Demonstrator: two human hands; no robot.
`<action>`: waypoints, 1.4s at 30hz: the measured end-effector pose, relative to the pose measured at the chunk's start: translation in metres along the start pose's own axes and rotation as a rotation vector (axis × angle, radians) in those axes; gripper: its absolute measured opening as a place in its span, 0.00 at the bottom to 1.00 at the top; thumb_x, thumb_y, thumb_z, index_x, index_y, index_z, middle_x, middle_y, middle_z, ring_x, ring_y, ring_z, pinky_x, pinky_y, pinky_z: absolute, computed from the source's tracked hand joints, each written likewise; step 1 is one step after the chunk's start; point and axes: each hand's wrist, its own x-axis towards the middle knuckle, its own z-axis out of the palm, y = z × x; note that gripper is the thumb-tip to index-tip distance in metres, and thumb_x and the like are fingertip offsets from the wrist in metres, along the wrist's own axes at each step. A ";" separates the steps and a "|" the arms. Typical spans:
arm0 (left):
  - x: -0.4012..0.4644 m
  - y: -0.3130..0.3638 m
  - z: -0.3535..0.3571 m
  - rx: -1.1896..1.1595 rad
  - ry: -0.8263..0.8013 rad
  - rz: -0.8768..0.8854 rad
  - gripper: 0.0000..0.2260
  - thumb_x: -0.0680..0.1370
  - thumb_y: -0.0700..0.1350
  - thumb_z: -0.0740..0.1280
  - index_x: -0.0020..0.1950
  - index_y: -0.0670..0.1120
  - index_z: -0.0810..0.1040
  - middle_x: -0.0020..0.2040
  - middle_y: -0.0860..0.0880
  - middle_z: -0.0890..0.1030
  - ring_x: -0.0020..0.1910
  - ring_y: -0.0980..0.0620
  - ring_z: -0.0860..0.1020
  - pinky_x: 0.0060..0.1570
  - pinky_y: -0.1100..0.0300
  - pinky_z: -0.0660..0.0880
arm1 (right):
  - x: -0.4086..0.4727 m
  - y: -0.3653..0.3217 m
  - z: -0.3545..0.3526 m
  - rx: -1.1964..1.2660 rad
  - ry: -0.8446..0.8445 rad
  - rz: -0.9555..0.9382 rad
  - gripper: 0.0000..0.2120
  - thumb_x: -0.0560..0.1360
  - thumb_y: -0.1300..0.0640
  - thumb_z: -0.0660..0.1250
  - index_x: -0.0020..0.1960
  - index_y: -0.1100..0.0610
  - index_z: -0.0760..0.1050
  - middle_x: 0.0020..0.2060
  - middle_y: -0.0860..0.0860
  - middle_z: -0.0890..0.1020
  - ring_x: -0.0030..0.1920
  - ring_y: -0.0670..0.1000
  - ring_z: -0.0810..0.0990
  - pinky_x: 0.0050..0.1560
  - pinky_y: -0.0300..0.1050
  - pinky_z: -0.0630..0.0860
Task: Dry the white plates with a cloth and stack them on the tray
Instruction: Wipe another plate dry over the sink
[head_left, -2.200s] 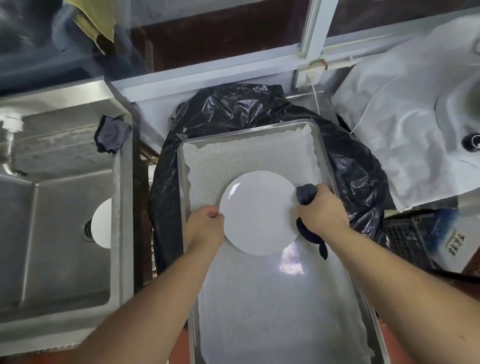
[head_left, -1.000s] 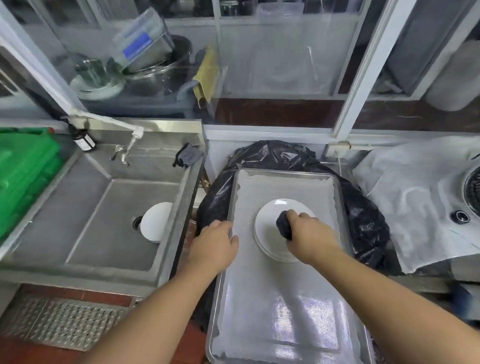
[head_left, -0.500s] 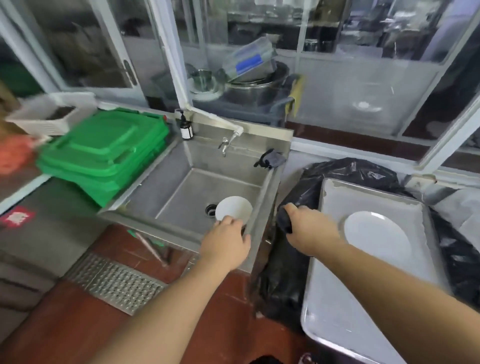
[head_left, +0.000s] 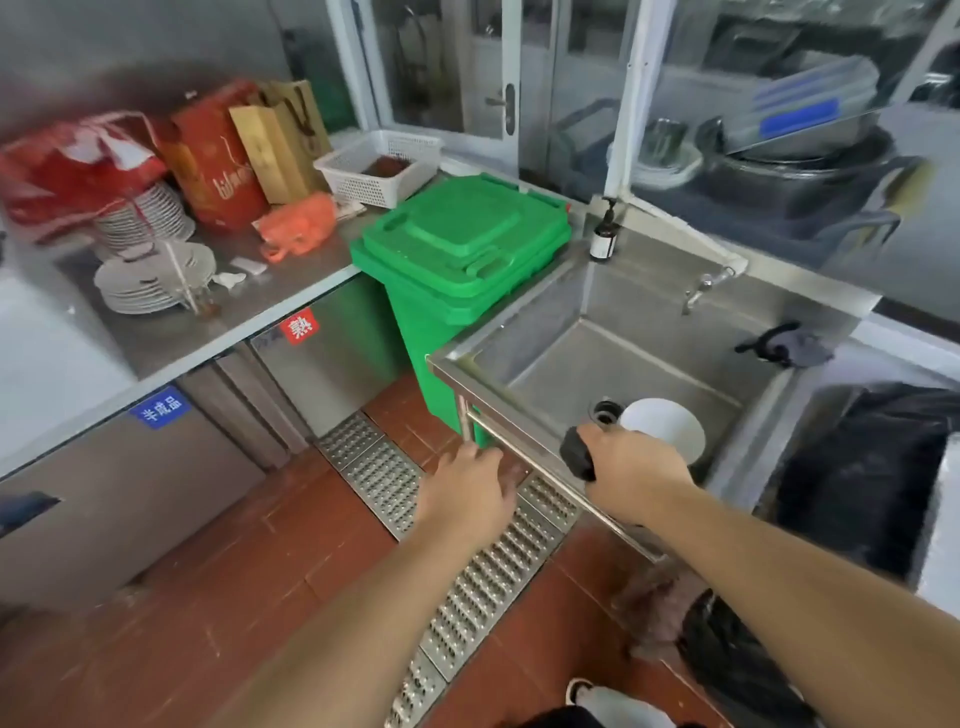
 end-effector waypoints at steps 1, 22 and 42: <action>0.001 -0.008 -0.002 -0.001 -0.012 -0.022 0.22 0.83 0.62 0.55 0.72 0.53 0.72 0.70 0.49 0.75 0.67 0.46 0.74 0.61 0.44 0.78 | 0.009 -0.008 0.000 -0.001 -0.011 -0.018 0.18 0.75 0.56 0.66 0.64 0.52 0.67 0.53 0.52 0.80 0.51 0.60 0.82 0.41 0.49 0.73; 0.220 -0.030 -0.059 0.022 -0.099 -0.231 0.23 0.82 0.55 0.60 0.77 0.52 0.67 0.74 0.49 0.71 0.71 0.45 0.71 0.68 0.42 0.73 | 0.269 0.034 -0.042 0.067 -0.048 -0.152 0.19 0.78 0.50 0.67 0.66 0.50 0.67 0.57 0.53 0.79 0.54 0.59 0.81 0.44 0.51 0.75; 0.465 0.046 -0.012 0.214 -0.380 0.403 0.16 0.81 0.53 0.61 0.65 0.49 0.74 0.66 0.47 0.77 0.63 0.42 0.77 0.57 0.50 0.75 | 0.308 0.159 -0.012 0.450 -0.175 0.640 0.15 0.74 0.53 0.65 0.60 0.51 0.69 0.55 0.50 0.80 0.49 0.57 0.80 0.49 0.51 0.81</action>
